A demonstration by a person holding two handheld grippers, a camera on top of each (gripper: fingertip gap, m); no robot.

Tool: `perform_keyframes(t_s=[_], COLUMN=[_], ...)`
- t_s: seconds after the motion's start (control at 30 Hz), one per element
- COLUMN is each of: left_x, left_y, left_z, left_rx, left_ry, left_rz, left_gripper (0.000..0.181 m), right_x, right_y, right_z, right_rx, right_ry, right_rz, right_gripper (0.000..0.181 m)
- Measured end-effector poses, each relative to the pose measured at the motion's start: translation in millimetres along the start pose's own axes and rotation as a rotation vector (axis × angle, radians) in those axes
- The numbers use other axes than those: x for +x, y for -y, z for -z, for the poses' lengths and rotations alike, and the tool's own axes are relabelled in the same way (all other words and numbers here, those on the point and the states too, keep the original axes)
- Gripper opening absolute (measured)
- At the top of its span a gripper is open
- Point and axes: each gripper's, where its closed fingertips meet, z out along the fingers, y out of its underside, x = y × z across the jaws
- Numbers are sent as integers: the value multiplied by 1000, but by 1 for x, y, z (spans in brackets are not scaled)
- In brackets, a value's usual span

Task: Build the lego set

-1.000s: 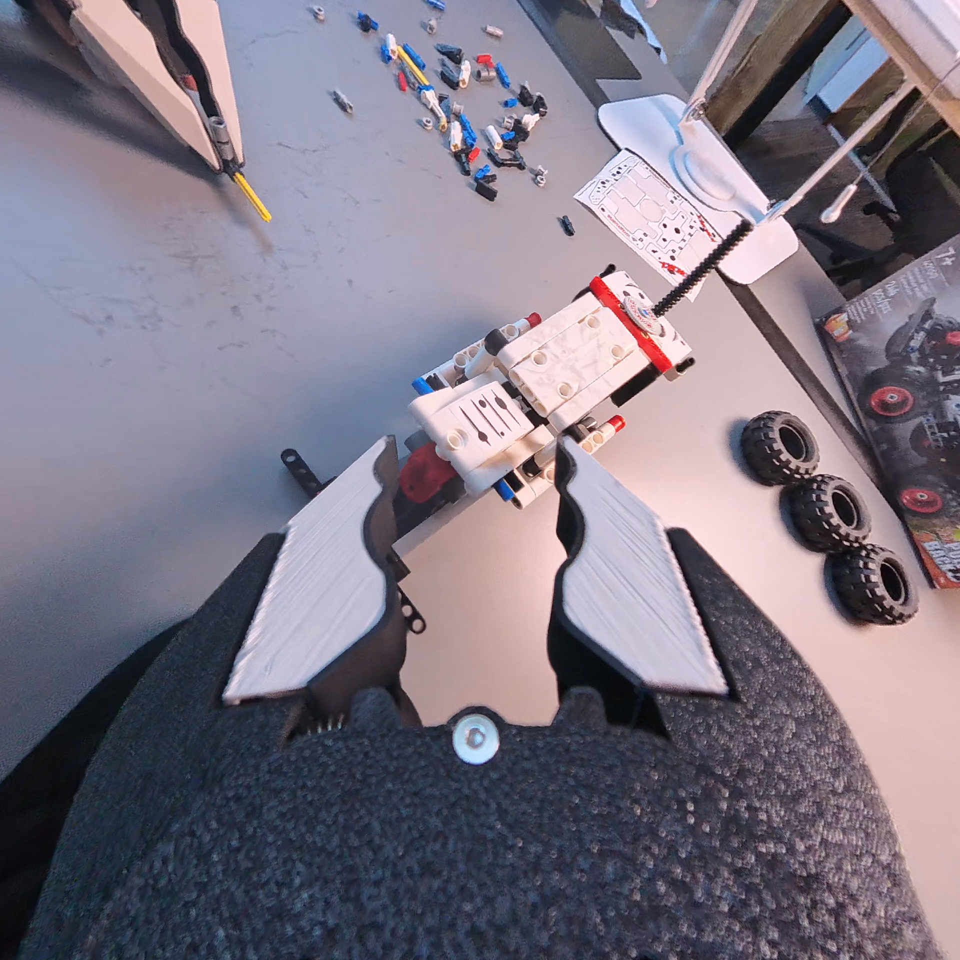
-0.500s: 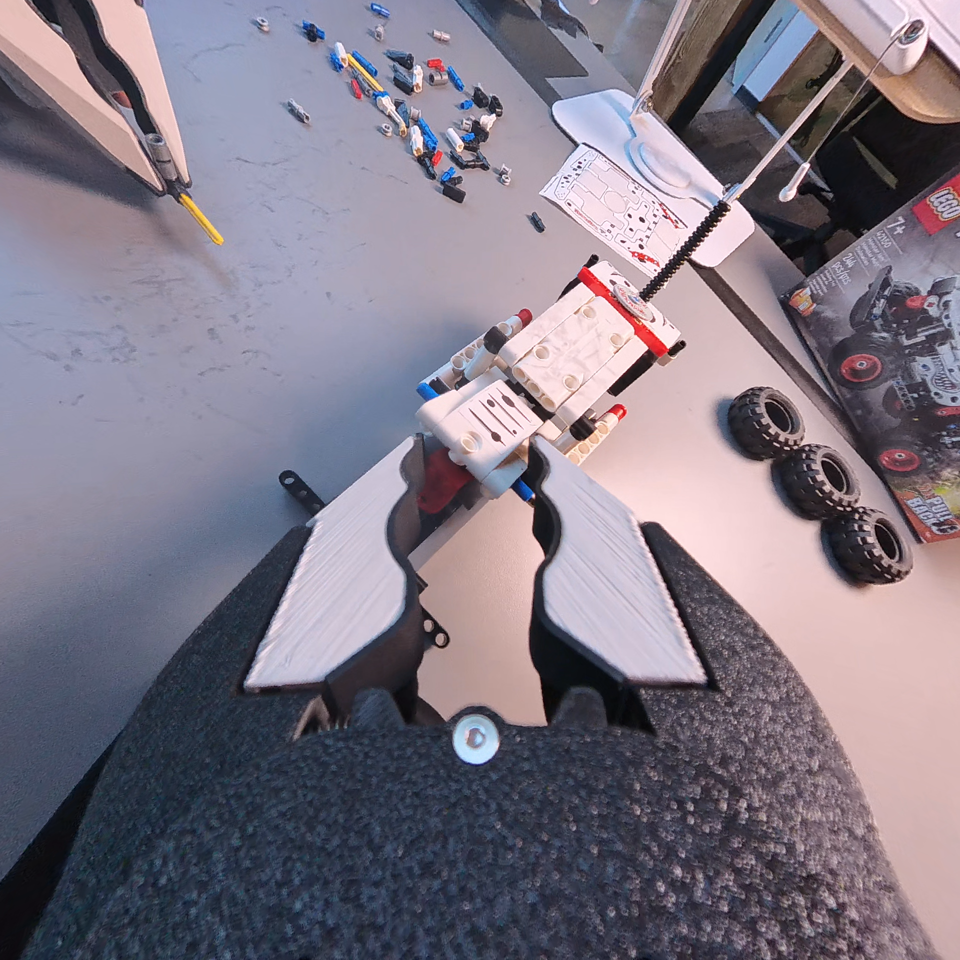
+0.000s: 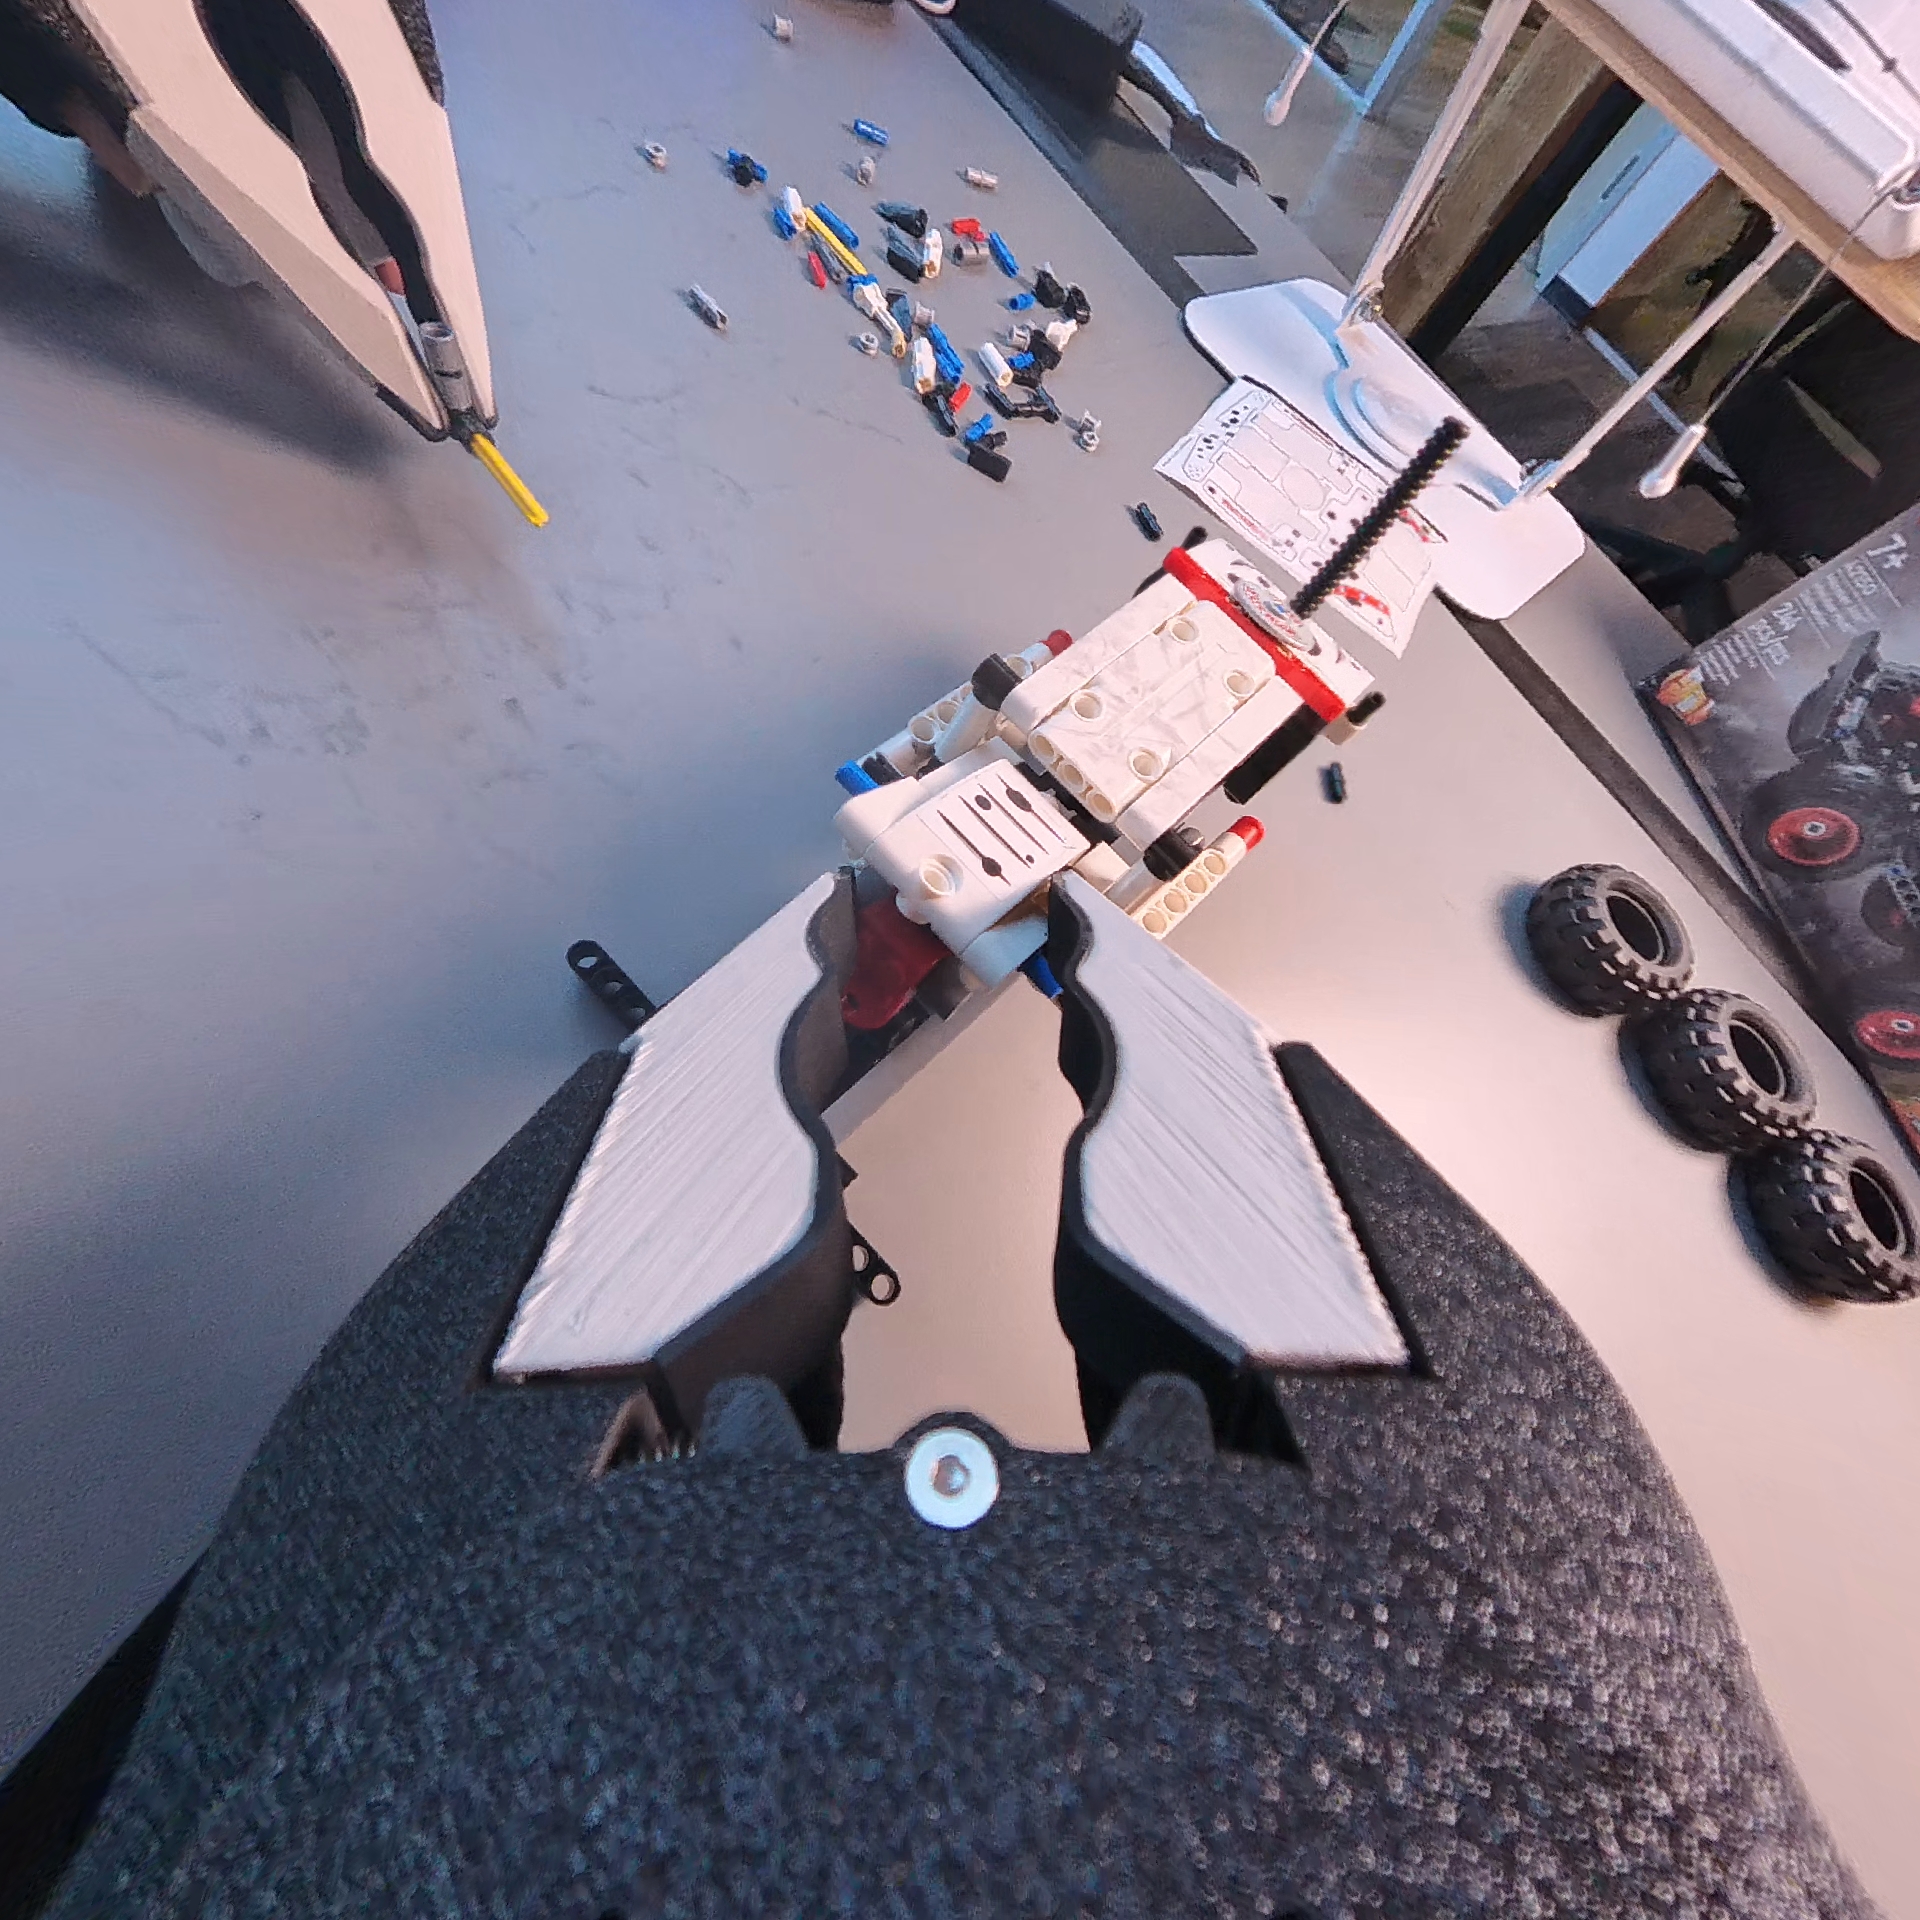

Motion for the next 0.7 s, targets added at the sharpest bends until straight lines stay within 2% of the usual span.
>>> perform_keyframes(t_s=[0.33, 0.7], left_x=[-8, -18], left_y=[-6, -10], left_z=[-3, -2], left_rx=[-28, -24], left_ry=[38, 69], left_rz=[3, 24], left_gripper=[7, 7], right_x=[-12, -13], right_y=[19, 34], right_z=[-22, -45], right_rx=[48, 90], right_ry=[57, 30], right_rz=[40, 37], right_gripper=[36, 36])
